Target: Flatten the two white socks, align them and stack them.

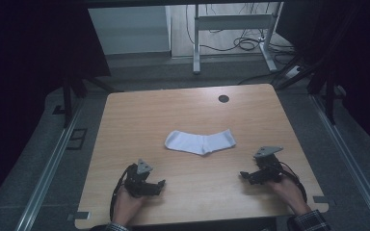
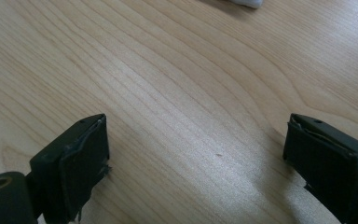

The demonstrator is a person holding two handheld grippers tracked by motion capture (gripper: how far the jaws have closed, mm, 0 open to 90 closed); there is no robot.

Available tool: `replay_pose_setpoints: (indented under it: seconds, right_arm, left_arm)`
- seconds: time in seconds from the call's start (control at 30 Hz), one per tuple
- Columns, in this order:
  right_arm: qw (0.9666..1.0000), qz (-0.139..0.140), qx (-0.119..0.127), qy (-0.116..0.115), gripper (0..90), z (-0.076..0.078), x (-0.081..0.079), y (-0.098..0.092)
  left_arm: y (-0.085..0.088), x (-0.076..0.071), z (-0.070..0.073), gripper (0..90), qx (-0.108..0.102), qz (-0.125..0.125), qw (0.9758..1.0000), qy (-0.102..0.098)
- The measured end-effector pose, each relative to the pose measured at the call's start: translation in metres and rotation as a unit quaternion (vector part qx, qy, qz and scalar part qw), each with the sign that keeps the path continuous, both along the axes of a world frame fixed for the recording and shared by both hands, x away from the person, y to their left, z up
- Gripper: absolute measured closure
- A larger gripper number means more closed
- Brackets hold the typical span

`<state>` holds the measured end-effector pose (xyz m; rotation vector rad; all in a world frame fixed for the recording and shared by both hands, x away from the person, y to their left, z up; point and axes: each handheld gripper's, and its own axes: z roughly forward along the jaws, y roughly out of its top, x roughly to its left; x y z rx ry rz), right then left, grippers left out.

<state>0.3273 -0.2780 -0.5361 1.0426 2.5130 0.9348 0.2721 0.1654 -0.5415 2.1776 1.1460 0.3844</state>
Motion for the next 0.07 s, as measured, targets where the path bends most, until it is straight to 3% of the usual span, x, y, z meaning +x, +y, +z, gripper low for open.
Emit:
replay_pose_setpoints:
  seconds: [0.07]
  right_arm:
    - [1.0, -0.001, 0.005, -0.004, 6.2, -0.0009, -0.0007, -0.0007]
  left_arm:
    - [0.0006, -0.0004, -0.0009, 11.4, -0.002, -0.001, 1.0, -0.004]
